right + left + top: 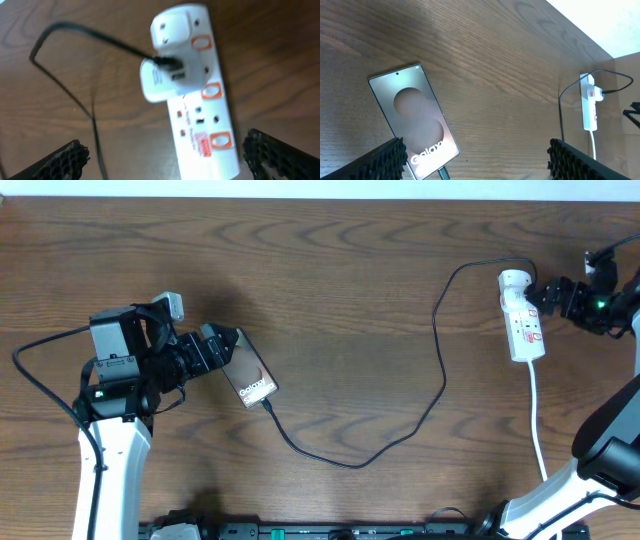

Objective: Plug charger to phone and switch on socket

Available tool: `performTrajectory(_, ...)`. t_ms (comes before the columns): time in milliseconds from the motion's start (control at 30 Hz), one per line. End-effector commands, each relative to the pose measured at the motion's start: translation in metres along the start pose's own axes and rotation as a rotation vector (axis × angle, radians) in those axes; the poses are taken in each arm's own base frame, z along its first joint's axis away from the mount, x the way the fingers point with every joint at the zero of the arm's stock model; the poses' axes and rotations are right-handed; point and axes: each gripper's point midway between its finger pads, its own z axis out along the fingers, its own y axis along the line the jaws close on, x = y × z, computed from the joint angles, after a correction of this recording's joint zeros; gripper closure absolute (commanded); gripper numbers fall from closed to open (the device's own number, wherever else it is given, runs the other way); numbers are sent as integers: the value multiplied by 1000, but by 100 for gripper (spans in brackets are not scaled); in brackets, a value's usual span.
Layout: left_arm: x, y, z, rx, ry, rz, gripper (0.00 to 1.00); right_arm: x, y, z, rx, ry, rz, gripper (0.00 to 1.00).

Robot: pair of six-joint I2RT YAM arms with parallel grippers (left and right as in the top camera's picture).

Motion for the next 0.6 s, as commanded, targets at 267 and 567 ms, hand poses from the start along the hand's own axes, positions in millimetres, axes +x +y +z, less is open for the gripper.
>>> performTrajectory(267, -1, -2, -1, 11, -3, 28, 11, 10, 11, 50, -8, 79, -17, 1)
performTrajectory(567, -1, -2, -1, 11, -3, 29, 11, 12, 7, 59, 77, 100, -28, 1)
